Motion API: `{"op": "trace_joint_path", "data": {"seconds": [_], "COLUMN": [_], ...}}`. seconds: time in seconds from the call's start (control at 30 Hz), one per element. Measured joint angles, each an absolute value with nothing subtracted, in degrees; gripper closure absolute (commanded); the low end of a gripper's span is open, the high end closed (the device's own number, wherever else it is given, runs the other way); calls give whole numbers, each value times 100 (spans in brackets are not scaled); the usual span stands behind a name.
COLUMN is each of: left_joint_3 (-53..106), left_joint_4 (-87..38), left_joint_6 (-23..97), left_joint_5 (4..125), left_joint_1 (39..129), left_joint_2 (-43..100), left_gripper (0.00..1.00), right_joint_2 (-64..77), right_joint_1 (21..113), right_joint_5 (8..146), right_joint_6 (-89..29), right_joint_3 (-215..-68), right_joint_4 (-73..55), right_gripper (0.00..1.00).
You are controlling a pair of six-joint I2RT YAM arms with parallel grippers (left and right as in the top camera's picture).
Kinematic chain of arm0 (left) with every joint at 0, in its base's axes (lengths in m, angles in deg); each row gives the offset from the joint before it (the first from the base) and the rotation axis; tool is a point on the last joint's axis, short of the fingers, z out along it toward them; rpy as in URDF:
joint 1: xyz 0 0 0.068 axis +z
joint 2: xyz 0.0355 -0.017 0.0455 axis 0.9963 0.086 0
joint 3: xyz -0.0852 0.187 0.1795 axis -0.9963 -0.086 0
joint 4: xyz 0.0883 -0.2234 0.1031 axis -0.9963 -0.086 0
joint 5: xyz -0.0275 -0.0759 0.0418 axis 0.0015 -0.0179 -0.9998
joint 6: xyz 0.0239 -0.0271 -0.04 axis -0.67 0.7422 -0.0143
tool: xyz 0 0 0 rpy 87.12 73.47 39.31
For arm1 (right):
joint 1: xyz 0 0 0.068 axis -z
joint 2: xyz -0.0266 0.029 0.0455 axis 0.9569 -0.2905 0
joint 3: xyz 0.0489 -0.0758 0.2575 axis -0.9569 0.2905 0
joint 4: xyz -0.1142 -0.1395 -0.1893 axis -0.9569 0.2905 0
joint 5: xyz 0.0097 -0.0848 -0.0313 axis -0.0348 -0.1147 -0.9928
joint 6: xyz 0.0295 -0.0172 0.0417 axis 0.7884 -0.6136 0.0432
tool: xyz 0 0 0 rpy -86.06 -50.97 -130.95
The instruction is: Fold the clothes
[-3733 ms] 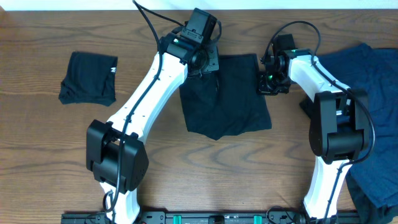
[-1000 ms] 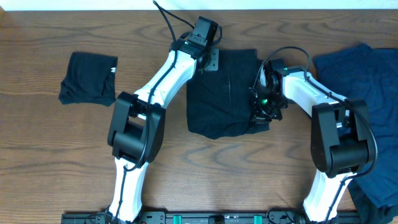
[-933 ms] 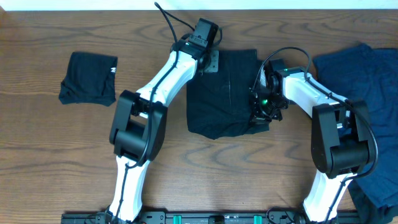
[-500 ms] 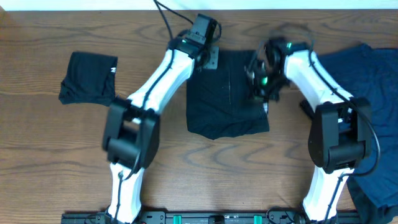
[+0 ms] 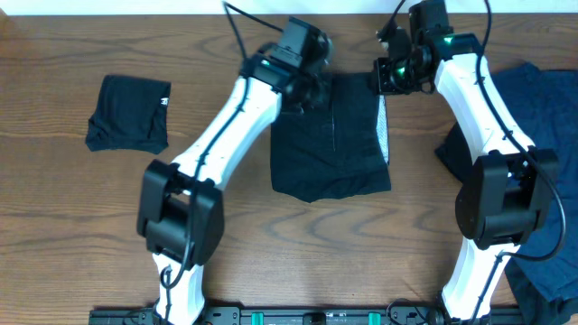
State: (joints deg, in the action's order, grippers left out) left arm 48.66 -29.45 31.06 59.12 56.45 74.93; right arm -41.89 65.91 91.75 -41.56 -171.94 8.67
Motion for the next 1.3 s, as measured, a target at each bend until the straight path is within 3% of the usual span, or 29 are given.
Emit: {"op": "trace_joint_path", "data": {"seconds": [0.37, 0.8, 1.07, 1.13, 1.3], "left_joint_3": [4839, 4844, 4842, 4839, 4804], "left_joint_4": [-2567, -2702, -2812, -2934, -3452], "left_joint_6": [3104, 3327, 3360, 3362, 3362], "left_joint_5": [6119, 6464, 6569, 6572, 6593], "left_joint_1": [5037, 4982, 4980, 4978, 4963], "left_joint_2": [7932, 9056, 9027, 8944, 8365], "left_gripper": [94, 94, 94, 94, 94], "right_joint_2": [-5052, -5727, -5727, -5712, -5404], "right_joint_1": [6604, 6606, 6611, 6630, 6783], "right_joint_5": [9101, 8788, 8836, 8843, 8838], "right_joint_6": [-4079, -3996, -3974, -3972, -3944], "right_joint_3": [-17192, -17197, -17378, -17533, -17699], "right_joint_4": [-49, -399, -360, -239, 211], "right_gripper": [98, 95, 87, 80, 38]}}
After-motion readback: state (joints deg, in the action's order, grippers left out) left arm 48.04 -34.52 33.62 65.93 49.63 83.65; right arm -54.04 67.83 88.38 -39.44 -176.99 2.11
